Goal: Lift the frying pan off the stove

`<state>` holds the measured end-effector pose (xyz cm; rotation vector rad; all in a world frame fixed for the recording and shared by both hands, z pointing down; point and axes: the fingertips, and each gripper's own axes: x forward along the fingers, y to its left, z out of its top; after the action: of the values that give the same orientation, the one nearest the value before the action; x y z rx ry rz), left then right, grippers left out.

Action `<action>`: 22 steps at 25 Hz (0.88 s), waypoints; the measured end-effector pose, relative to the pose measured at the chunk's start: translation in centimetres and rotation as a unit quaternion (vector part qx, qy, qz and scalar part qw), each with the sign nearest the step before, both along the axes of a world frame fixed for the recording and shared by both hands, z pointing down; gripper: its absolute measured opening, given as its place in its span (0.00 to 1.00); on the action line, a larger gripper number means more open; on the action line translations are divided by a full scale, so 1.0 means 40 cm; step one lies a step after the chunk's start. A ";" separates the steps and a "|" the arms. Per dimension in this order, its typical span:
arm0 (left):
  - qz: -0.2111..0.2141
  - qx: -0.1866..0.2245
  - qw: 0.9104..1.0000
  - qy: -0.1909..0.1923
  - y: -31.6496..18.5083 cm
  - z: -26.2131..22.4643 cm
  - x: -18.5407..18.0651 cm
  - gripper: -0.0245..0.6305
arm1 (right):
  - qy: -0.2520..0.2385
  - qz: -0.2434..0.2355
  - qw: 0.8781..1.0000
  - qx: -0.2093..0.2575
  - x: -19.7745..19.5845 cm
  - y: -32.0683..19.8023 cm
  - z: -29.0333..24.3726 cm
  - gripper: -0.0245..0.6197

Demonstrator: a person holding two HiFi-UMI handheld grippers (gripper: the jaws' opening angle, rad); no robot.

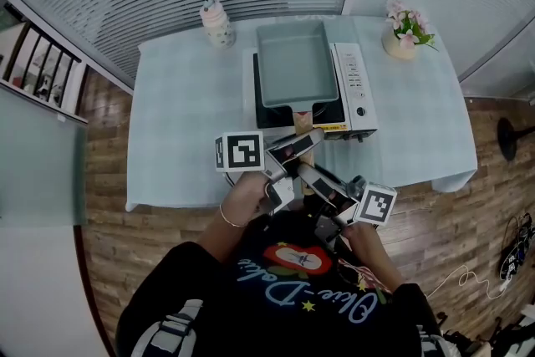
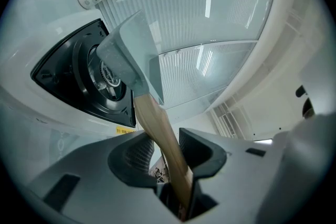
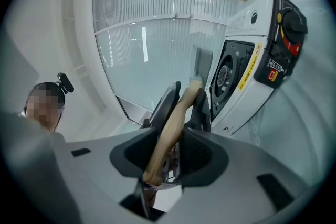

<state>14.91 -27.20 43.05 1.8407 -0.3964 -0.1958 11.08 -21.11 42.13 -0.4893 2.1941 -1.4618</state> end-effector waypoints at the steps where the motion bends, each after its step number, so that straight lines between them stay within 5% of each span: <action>1: 0.000 0.005 1.000 -0.001 0.000 -0.007 -0.001 0.24 | 0.000 0.000 1.000 0.003 -0.001 0.000 -0.005 0.27; 22: -0.008 0.078 0.997 -0.024 0.005 -0.127 -0.018 0.25 | -0.025 -0.015 0.999 0.045 -0.018 0.010 -0.098 0.27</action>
<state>14.19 -26.99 37.97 2.0003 -0.4392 -0.1984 10.34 -20.70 38.22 -0.3862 2.2253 -1.3685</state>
